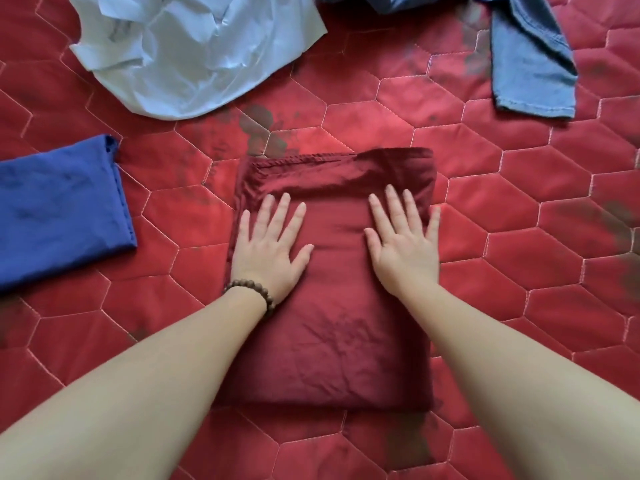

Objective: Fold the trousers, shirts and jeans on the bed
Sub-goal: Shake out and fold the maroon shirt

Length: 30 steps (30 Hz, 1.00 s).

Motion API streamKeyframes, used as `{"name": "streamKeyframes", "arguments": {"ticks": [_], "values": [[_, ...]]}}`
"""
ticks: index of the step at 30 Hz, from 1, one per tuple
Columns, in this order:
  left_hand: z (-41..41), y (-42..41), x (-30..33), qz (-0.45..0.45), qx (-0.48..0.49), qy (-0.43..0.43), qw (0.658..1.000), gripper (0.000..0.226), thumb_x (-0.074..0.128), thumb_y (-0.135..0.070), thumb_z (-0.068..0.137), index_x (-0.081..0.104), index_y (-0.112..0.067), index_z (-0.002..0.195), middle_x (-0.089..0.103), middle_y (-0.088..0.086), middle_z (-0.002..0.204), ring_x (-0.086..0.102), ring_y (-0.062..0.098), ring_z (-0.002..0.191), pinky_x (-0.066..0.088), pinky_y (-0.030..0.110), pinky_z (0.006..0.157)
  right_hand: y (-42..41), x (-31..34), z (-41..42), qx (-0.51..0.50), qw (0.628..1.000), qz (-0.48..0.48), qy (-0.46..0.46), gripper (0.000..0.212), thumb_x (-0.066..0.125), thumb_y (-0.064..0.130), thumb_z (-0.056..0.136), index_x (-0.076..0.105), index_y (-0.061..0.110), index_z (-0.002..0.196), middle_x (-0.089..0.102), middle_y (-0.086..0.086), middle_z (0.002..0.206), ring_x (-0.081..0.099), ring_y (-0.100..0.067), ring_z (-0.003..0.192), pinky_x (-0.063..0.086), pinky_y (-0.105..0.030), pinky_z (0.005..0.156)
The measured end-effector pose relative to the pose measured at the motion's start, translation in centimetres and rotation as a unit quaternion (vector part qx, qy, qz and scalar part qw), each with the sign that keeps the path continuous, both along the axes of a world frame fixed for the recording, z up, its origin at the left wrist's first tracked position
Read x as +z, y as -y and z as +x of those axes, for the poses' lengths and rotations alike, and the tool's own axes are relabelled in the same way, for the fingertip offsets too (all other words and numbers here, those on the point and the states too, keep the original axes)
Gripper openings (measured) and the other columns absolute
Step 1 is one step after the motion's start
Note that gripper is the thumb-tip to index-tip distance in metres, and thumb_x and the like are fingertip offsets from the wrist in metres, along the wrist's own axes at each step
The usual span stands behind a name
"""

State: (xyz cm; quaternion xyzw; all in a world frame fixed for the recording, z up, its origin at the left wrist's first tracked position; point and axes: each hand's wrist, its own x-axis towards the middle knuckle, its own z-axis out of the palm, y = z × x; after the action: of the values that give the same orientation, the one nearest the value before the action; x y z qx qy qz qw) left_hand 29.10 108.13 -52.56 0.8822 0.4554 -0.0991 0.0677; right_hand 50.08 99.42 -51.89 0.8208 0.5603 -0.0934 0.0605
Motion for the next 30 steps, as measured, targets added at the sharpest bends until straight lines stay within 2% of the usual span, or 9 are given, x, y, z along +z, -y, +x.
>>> {"name": "streamKeyframes", "arguments": {"ticks": [4, 7, 9, 12, 17, 21, 23, 26, 30], "values": [[-1.9, 1.2, 1.3, 0.027, 0.087, -0.012, 0.996, 0.067, 0.020, -0.055, 0.094, 0.001, -0.029, 0.152, 0.003, 0.007, 0.161, 0.003, 0.029, 0.147, 0.000, 0.054, 0.116, 2.3, 1.4, -0.4, -0.071, 0.997, 0.002, 0.009, 0.060, 0.018, 0.050, 0.099, 0.007, 0.025, 0.153, 0.001, -0.002, 0.162, -0.003, -0.019, 0.148, -0.005, -0.057, 0.116], [-1.1, 5.1, 2.5, 0.024, -0.003, 0.044, 0.999, 0.068, 0.028, -0.049, 0.090, 0.015, -0.023, 0.152, 0.016, 0.011, 0.159, 0.014, 0.030, 0.146, 0.008, 0.054, 0.116, 3.6, 2.5, -4.9, -0.009, 0.996, 0.088, -0.024, 0.060, 0.032, 0.042, 0.097, 0.030, 0.011, 0.149, 0.021, -0.008, 0.158, 0.014, -0.024, 0.147, 0.002, -0.057, 0.116], [-0.8, 8.1, 2.5, -0.005, -0.071, 0.038, 0.997, 0.066, 0.027, -0.043, 0.090, 0.020, -0.017, 0.151, 0.019, 0.009, 0.158, 0.016, 0.028, 0.146, 0.012, 0.052, 0.117, 4.8, 2.3, -8.7, 0.057, 0.993, 0.097, -0.046, 0.055, 0.043, 0.031, 0.095, 0.039, 0.009, 0.145, 0.028, -0.008, 0.156, 0.022, -0.025, 0.145, 0.012, -0.058, 0.115], [-2.2, 9.7, 1.6, -0.040, -0.080, -0.005, 0.996, 0.065, 0.017, -0.047, 0.093, 0.015, -0.019, 0.151, 0.015, 0.004, 0.160, 0.012, 0.024, 0.147, 0.010, 0.048, 0.119, 6.6, 1.2, -10.8, 0.048, 0.994, 0.051, -0.078, 0.056, 0.046, 0.033, 0.096, 0.034, 0.017, 0.148, 0.025, -0.004, 0.157, 0.020, -0.022, 0.146, 0.013, -0.056, 0.116], [-7.7, 8.2, 1.3, -0.017, -0.043, -0.051, 0.998, 0.067, 0.015, -0.057, 0.090, 0.016, -0.029, 0.151, 0.014, 0.003, 0.160, 0.013, 0.025, 0.147, 0.009, 0.052, 0.117, 10.8, 0.6, -6.4, -0.025, 0.999, -0.018, -0.020, 0.061, 0.020, 0.050, 0.095, 0.019, 0.028, 0.152, 0.013, 0.002, 0.161, 0.010, -0.017, 0.148, 0.001, -0.055, 0.117], [-8.6, 9.9, 2.4, 0.022, -0.027, -0.038, 0.999, 0.068, 0.022, -0.053, 0.091, 0.018, -0.023, 0.152, 0.017, 0.010, 0.159, 0.013, 0.029, 0.147, 0.006, 0.055, 0.116, 13.5, 1.5, -7.0, -0.089, 0.996, 0.011, -0.010, 0.062, 0.025, 0.044, 0.096, 0.024, 0.016, 0.151, 0.016, -0.004, 0.160, 0.012, -0.023, 0.148, 0.005, -0.061, 0.115], [-7.4, 11.9, 2.9, 0.004, -0.079, 0.014, 0.997, 0.068, 0.032, -0.051, 0.090, 0.024, -0.022, 0.150, 0.020, 0.011, 0.158, 0.017, 0.030, 0.146, 0.012, 0.055, 0.116, 13.3, 1.7, -10.1, -0.044, 0.998, 0.030, -0.028, 0.061, 0.032, 0.041, 0.095, 0.030, 0.014, 0.149, 0.022, -0.004, 0.158, 0.018, -0.023, 0.147, 0.012, -0.062, 0.114], [-7.1, 14.2, 2.8, -0.045, -0.162, 0.031, 0.985, 0.065, 0.033, -0.049, 0.090, 0.025, -0.025, 0.150, 0.022, 0.008, 0.157, 0.020, 0.028, 0.145, 0.021, 0.051, 0.115, 13.8, 1.5, -14.3, 0.023, 0.997, 0.031, -0.069, 0.060, 0.037, 0.042, 0.094, 0.032, 0.018, 0.149, 0.025, -0.002, 0.157, 0.021, -0.021, 0.146, 0.017, -0.062, 0.113], [-10.3, 13.7, 2.4, -0.056, -0.150, -0.018, 0.987, 0.065, 0.027, -0.054, 0.091, 0.019, -0.028, 0.150, 0.021, 0.004, 0.158, 0.018, 0.024, 0.146, 0.018, 0.046, 0.116, 16.6, 0.9, -12.5, -0.056, 0.997, -0.013, -0.058, 0.065, 0.032, 0.053, 0.093, 0.021, 0.028, 0.151, 0.015, 0.002, 0.160, 0.014, -0.018, 0.147, 0.008, -0.055, 0.117]]}}
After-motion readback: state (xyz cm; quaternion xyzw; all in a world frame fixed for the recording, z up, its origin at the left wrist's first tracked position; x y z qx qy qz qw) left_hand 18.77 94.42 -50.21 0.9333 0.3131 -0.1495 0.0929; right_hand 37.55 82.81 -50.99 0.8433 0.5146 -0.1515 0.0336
